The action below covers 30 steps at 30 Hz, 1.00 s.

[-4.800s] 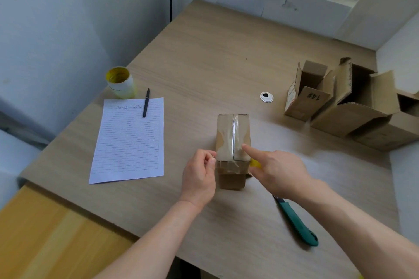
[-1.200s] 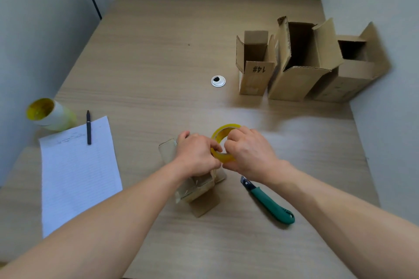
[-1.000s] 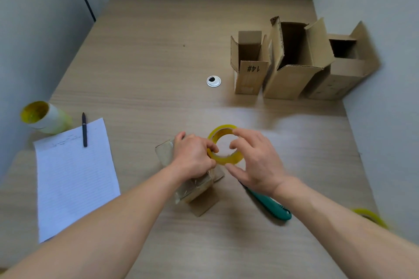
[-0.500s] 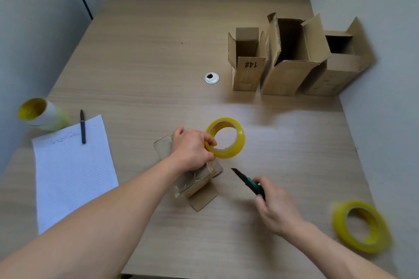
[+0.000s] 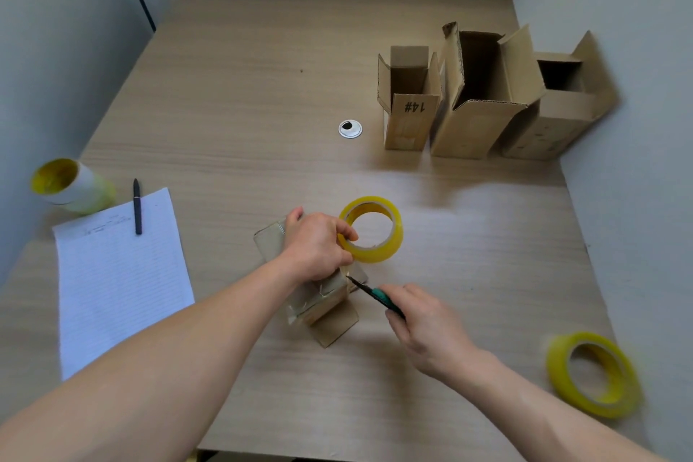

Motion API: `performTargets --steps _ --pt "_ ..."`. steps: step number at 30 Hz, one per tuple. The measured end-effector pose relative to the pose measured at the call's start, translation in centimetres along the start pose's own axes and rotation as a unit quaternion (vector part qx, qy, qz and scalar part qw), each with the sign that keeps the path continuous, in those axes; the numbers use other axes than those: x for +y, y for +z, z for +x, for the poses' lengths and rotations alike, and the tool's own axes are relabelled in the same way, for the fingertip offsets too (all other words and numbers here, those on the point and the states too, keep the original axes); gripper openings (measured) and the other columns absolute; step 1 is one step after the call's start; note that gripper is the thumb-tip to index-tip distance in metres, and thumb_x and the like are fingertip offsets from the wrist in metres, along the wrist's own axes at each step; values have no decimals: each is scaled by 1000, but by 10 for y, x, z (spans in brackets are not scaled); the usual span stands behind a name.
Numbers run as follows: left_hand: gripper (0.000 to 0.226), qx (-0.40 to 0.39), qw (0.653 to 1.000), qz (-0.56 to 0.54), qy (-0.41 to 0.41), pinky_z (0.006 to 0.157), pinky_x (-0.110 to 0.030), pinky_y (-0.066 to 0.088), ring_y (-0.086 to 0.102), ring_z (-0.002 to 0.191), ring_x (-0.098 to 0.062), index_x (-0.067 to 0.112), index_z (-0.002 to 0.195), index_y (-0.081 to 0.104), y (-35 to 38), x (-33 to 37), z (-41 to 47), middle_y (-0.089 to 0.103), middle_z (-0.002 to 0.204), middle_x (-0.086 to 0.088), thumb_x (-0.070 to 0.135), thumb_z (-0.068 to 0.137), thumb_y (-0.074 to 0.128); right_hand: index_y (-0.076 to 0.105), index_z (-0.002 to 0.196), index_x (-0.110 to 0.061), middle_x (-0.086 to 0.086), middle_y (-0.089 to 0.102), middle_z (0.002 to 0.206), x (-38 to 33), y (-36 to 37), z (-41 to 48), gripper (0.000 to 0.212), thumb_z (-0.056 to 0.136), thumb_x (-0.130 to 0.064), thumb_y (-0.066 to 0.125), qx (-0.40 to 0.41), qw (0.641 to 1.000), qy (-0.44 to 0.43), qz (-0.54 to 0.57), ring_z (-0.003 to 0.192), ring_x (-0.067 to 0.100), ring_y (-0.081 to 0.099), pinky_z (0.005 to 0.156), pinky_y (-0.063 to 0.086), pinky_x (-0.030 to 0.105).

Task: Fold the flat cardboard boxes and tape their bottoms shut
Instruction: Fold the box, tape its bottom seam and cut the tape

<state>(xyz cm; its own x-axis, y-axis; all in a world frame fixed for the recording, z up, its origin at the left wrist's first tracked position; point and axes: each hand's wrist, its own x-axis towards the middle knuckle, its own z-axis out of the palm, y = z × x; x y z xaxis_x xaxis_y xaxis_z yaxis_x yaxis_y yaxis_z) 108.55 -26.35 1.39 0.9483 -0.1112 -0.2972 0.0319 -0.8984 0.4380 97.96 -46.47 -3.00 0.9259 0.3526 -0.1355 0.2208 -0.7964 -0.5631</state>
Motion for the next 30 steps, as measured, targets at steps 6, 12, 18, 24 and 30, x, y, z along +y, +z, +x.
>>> performTargets --steps 6,12,18,24,30 --pt "28 -1 1000 -20 0 117 -35 3 62 97 -6 35 101 72 -1 1 -1 68 77 13 31 74 80 50 129 -28 4 53 107 18 4 -2 30 101 -31 40 -38 987 112 -107 95 35 60 70 47 41" --pt "29 -1 1000 -22 0 117 -35 2 61 99 -6 35 101 72 -1 0 -1 63 74 15 29 73 79 53 123 -25 1 51 107 50 0 -14 34 92 -39 53 -54 966 166 -190 102 28 54 75 42 35" --pt "31 5 1000 16 21 117 -38 5 61 103 -5 37 104 72 1 -1 -3 63 76 16 32 74 76 63 124 -16 3 63 117 -10 -34 40 54 74 -35 74 221 962 -122 -104 108 25 54 92 40 42" --pt "25 14 998 40 54 118 -40 8 59 111 -12 32 102 71 -2 0 -4 66 78 18 37 78 69 40 139 -29 -6 70 107 -39 -42 98 59 84 -35 60 2 979 -96 -179 106 26 62 102 32 43" --pt "36 13 997 13 72 115 -39 10 53 104 -16 31 101 51 4 -9 -6 47 72 16 39 73 72 32 132 -36 7 69 102 -37 -38 110 58 83 -29 62 -105 991 -22 -77 93 39 62 75 50 42"
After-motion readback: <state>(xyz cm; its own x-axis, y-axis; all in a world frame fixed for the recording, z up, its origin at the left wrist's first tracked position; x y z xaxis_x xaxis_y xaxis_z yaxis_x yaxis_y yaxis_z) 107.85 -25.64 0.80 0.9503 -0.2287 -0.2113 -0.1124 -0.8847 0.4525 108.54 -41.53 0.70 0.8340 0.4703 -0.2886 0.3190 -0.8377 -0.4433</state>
